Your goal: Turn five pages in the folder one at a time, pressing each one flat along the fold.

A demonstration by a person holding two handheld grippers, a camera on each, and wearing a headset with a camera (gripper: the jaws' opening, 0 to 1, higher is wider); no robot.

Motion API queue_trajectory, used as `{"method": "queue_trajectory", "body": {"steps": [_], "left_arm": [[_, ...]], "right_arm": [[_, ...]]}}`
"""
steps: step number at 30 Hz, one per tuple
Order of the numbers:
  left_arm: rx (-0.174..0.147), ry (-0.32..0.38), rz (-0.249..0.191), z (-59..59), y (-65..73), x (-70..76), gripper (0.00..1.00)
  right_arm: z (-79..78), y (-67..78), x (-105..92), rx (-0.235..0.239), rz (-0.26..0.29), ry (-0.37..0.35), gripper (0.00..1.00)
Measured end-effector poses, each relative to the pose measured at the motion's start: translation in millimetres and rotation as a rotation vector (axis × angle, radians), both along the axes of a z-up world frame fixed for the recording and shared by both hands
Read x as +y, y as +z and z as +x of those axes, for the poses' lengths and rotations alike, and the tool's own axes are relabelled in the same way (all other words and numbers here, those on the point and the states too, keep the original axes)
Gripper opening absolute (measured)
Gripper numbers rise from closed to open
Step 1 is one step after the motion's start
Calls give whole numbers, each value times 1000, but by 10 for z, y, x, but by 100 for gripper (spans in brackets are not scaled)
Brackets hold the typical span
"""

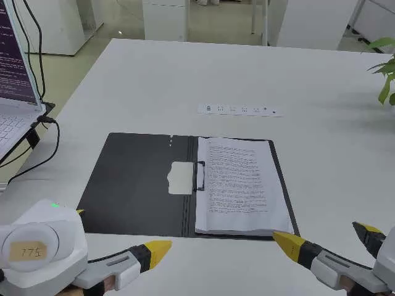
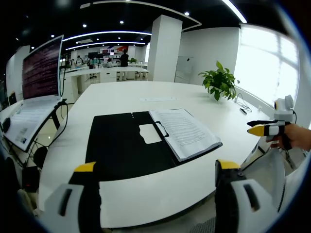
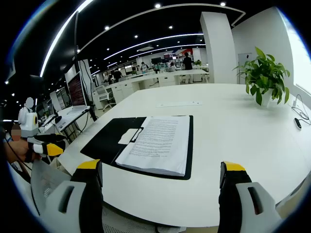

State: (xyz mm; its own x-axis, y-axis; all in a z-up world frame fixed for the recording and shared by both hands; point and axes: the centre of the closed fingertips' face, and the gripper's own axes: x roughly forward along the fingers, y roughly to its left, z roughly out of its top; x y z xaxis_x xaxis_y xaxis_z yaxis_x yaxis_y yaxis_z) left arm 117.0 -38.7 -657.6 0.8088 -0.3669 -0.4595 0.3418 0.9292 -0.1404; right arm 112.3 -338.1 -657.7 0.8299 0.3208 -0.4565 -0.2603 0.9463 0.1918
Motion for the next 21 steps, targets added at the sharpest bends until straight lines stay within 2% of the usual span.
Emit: {"method": "queue_trajectory", "body": {"steps": [4,7,9,14,21], "left_arm": [[6,17,-1,0,35,54,99],[11,43,48,13,63,145,99],[-8,46,42,37,127,162,99],[-17,53,46,78,203,174,99],[-8,50,47,73,200,142,99]], "right_arm": [[-12,11,-38,-5,-2,-8,100],[-25,13,-69,-6,5,-18,100],[-28,11,-86,-11,4,-22,100],[-31,-9,-95,-5,6,-23,100],[-7,-10,-97,-3,11,-25,100]]}}
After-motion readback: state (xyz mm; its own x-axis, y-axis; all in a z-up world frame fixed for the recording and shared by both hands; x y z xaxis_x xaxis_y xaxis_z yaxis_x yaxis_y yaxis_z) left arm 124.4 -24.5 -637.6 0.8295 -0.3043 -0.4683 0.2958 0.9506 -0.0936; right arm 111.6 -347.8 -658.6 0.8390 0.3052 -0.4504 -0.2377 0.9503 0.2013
